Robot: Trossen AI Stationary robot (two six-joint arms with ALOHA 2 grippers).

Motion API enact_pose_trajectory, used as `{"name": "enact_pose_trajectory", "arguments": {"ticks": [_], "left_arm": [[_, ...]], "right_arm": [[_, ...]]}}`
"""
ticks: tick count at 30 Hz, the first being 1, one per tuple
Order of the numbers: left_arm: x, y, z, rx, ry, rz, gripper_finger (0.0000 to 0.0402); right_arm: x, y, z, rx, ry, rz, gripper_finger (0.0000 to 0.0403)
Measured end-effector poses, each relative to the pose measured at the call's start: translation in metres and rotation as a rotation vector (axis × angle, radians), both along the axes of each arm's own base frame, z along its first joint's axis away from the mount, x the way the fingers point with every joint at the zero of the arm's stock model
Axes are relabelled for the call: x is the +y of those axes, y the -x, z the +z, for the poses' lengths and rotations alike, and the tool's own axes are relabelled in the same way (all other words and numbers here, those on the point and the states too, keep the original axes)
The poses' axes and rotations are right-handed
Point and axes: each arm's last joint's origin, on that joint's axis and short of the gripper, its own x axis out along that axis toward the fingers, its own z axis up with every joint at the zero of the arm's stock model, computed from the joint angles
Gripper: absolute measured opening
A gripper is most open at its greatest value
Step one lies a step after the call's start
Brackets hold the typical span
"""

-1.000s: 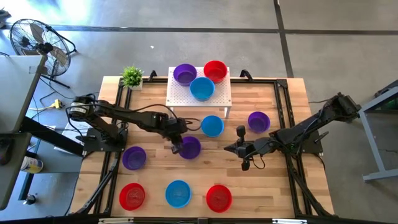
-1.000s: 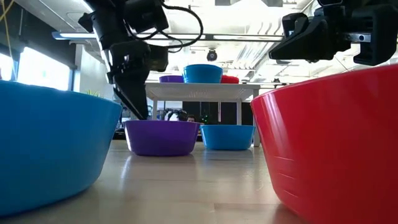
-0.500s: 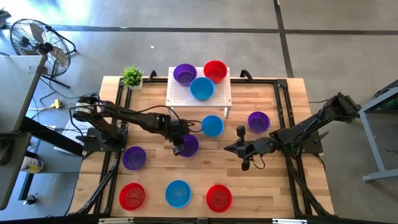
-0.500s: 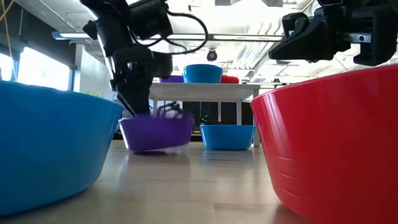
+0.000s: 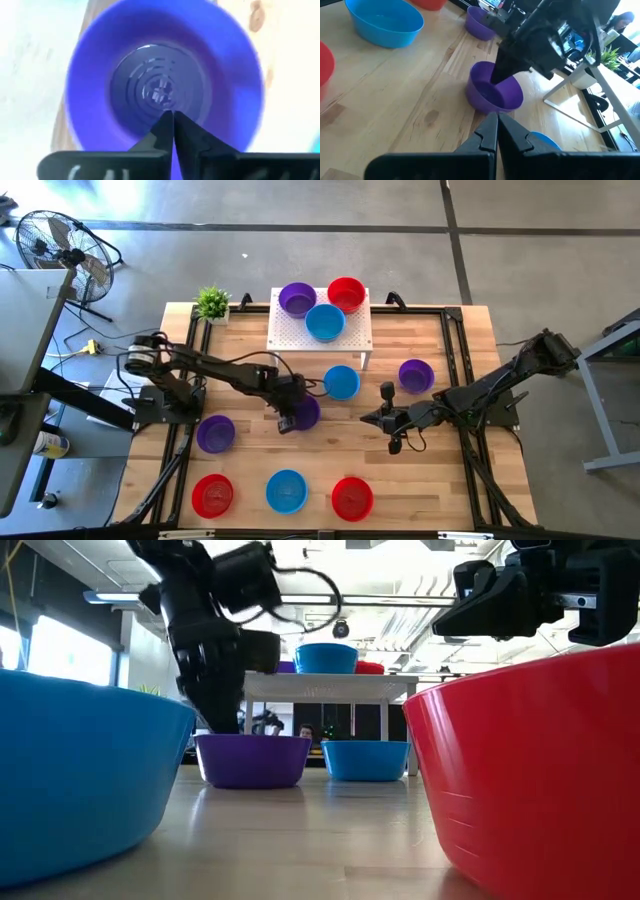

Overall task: Pick & Place Mini bowls
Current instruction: Stack the purple bowl on the purple bowl on the shelf

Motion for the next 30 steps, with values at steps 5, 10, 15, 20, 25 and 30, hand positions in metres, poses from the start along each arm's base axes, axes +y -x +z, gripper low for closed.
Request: {"name": "enact_pose_trajectory", "arguments": {"ticks": [5,10,15,20,25,30], "left_arm": [[0.002,0.006,0.019,0.041,-0.075,0.035,0.0004],[0.002,0.006,0.040,-0.016,-0.092,0.044,0.0001],[-0.001,0.007,0.038,0.011,-0.053,0.047,0.0015],[0.000,0.005,0.026,0.070,-0.102,0.067,0.0068],[0.001,0.004,0.024,0.073,-0.136,0.089,0.0137],[0.001,0.003,0.024,0.065,-0.127,0.093,0.0166]], "right_arm": [[0.000,0.000,0.000,0.000,0.000,0.000,0.0000],[0.000,0.000,0.000,0.006,0.001,-0.001,0.0000],[-0.001,0.000,-0.001,0.011,0.010,-0.012,0.0000],[-0.001,0.000,-0.001,0.009,0.011,-0.015,0.0000],[-0.001,0.000,-0.001,0.007,0.010,-0.015,0.0000],[-0.001,0.000,-0.001,0.008,0.009,-0.015,0.0000]]}}
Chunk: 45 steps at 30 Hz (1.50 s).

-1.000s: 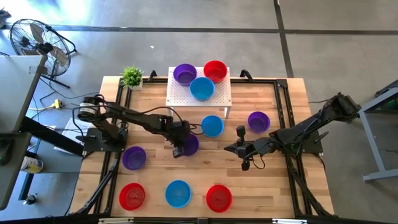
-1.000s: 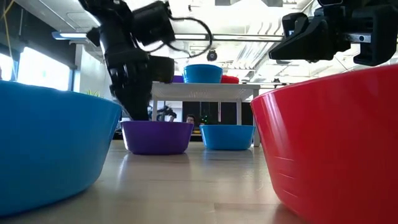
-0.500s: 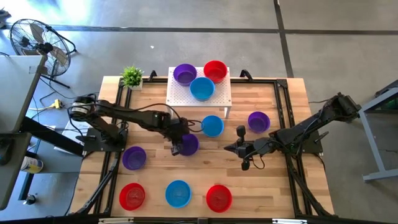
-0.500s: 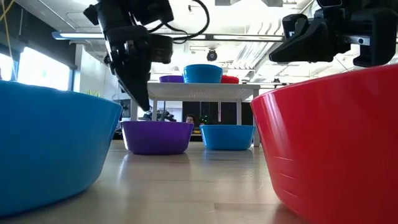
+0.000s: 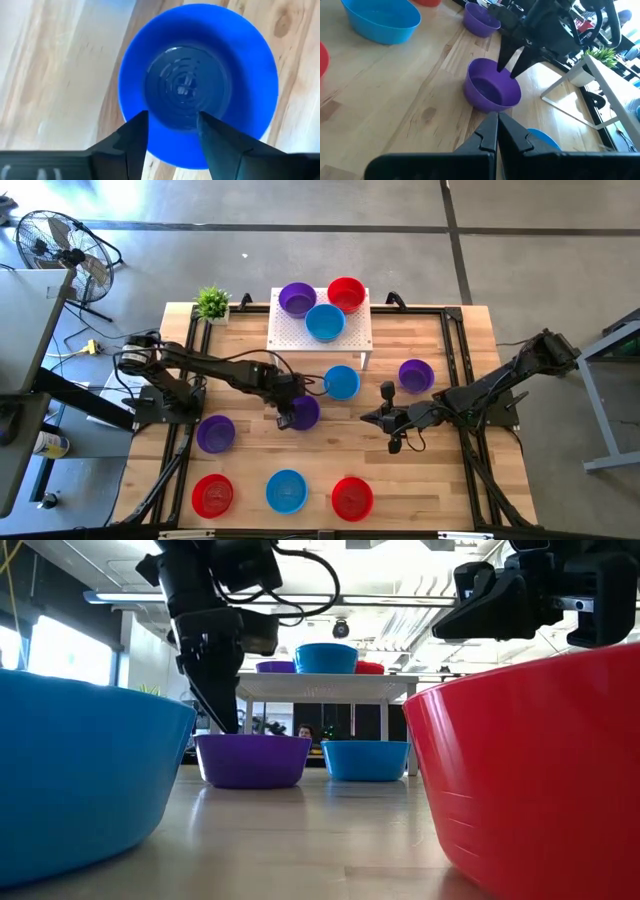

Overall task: Pick & Place Mini bowls
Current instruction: Stack the purple bowl on the purple bowl on the shelf

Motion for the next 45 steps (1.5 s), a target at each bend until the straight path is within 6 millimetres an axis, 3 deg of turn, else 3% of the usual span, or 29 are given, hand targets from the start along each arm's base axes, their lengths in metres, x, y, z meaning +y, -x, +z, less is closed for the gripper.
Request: {"name": "enact_pose_trajectory", "arguments": {"ticks": [8,25,31,37,45], "left_arm": [[0.001,0.001,0.000,0.007,-0.024,0.019,0.0147],[0.002,0.004,0.000,0.030,-0.065,0.037,0.0146],[0.000,-0.008,-0.023,0.063,-0.010,-0.034,0.0144],[0.002,-0.014,-0.042,0.106,0.051,-0.078,0.0104],[0.007,-0.016,-0.038,0.108,0.053,-0.109,0.0037]], "right_arm": [[0.000,0.000,0.000,0.000,0.000,0.000,0.0000],[0.000,0.000,0.000,0.002,0.001,0.000,0.0000],[0.000,0.000,-0.001,0.004,0.001,0.000,0.0000],[0.000,0.000,-0.001,0.004,0.001,0.000,0.0000],[0.000,0.000,-0.001,0.004,0.001,0.001,0.0000]]}}
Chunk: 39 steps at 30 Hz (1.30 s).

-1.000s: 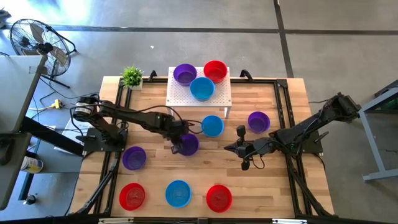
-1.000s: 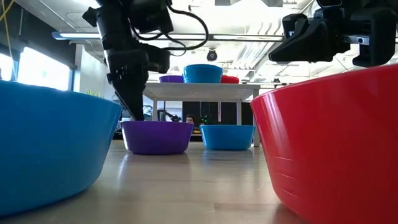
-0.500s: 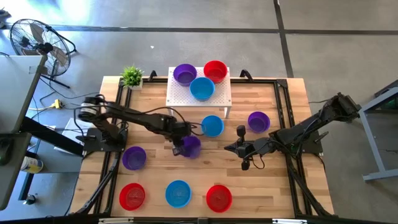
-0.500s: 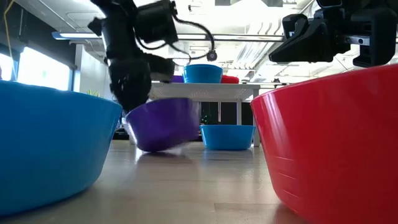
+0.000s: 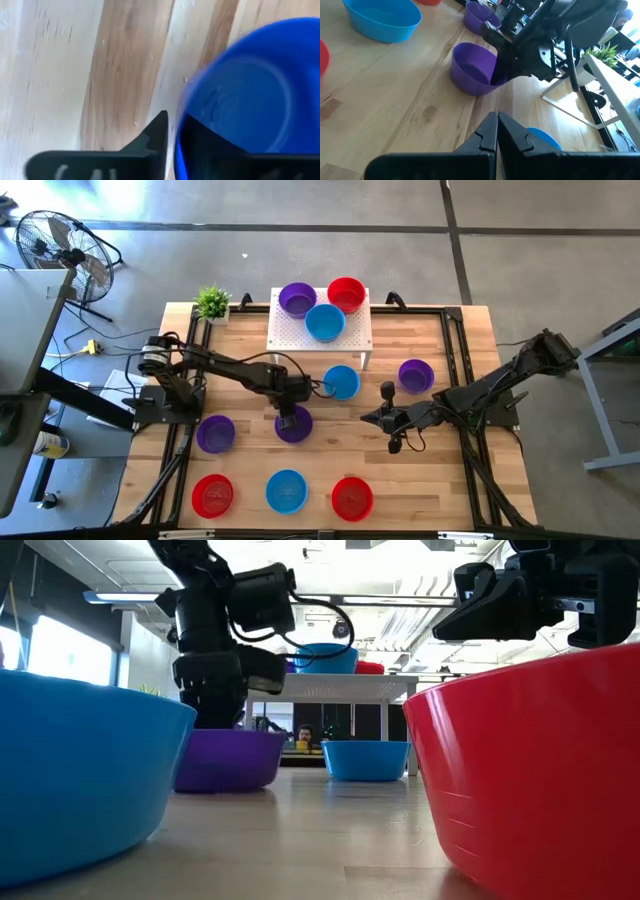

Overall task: Pick & Place Mini bowls
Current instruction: Stack the purple bowl on the purple bowl on the shelf

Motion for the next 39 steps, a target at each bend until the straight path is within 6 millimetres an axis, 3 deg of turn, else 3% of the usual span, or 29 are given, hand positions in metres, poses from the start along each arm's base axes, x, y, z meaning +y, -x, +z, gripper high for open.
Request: {"name": "enact_pose_trajectory", "arguments": {"ticks": [3,10,16,30,34,39], "left_arm": [[0.000,-0.001,0.003,0.012,-0.025,-0.022,0.0008],[0.003,-0.008,0.020,0.016,-0.113,-0.027,0.0004],[0.004,-0.001,0.061,-0.012,-0.159,0.003,0.0002],[0.010,0.056,0.152,-0.285,-0.264,0.203,0.0001],[0.025,0.081,0.176,-0.381,-0.259,0.352,0.0001],[0.065,0.109,0.194,-0.458,-0.270,0.610,0.0000]], "right_arm": [[0.000,0.000,0.000,0.000,0.000,0.000,0.0000],[0.000,0.000,0.000,0.000,0.000,0.000,0.0000],[0.000,0.000,0.000,0.001,0.000,0.000,0.0000],[0.000,0.000,0.000,0.003,-0.012,-0.005,0.0000],[0.000,0.000,0.000,0.003,-0.013,-0.007,0.0000],[0.000,0.000,0.000,0.000,-0.007,-0.004,0.0000]]}}
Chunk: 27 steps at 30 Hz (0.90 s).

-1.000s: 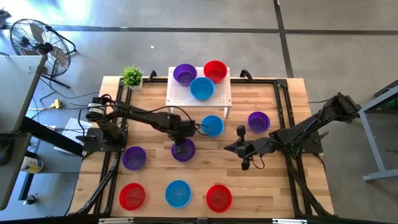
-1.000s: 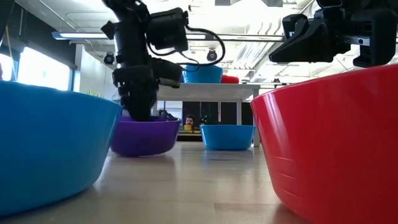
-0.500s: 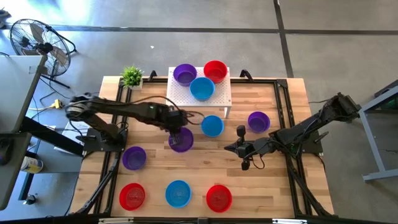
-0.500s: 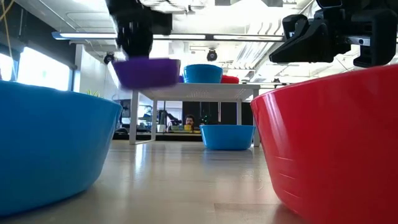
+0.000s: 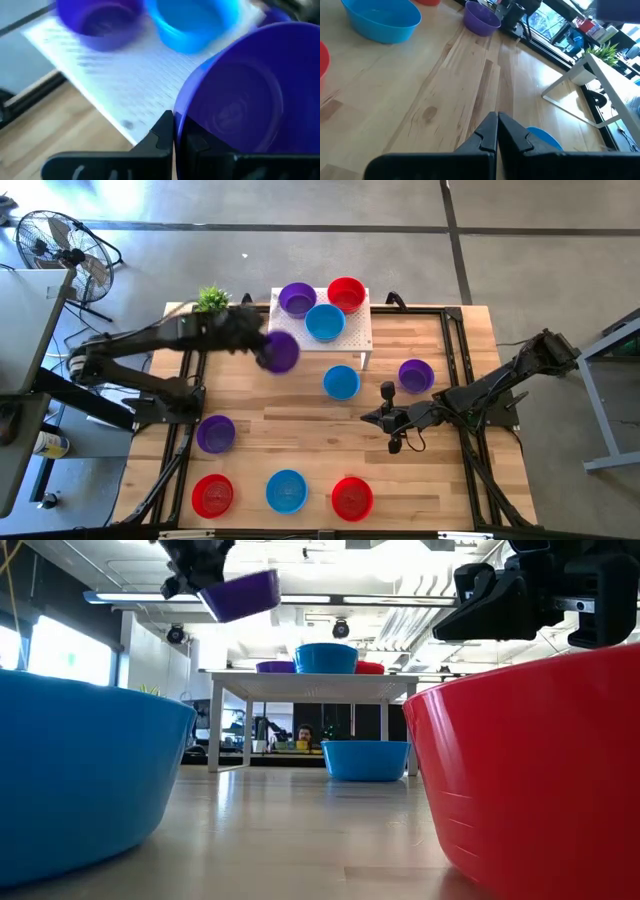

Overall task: Pick & Place Mini bowls
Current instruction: Stack the purple bowl on the purple bowl on the shelf

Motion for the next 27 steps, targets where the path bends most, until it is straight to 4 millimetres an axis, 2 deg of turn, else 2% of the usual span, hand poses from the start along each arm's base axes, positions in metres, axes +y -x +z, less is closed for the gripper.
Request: {"name": "enact_pose_trajectory", "arguments": {"ticks": [5,9,13,20,27], "left_arm": [[0.050,0.015,0.003,-0.077,0.039,0.128,0.0000],[0.093,0.016,0.007,-0.253,0.065,0.147,0.0000],[0.123,0.019,0.017,-0.397,0.086,0.168,0.0000],[0.152,-0.002,0.012,-0.333,0.149,0.195,0.0000],[0.170,-0.016,-0.012,-0.237,0.195,0.235,0.0001]], "right_arm": [[0.000,0.000,0.000,0.000,0.007,0.003,0.0000],[0.000,0.000,0.000,0.000,0.008,0.003,0.0000],[0.000,0.000,0.000,0.000,0.009,0.004,0.0000],[0.000,0.000,0.000,0.000,0.009,0.003,0.0000],[0.000,0.000,0.000,0.001,0.005,0.007,0.0000]]}}
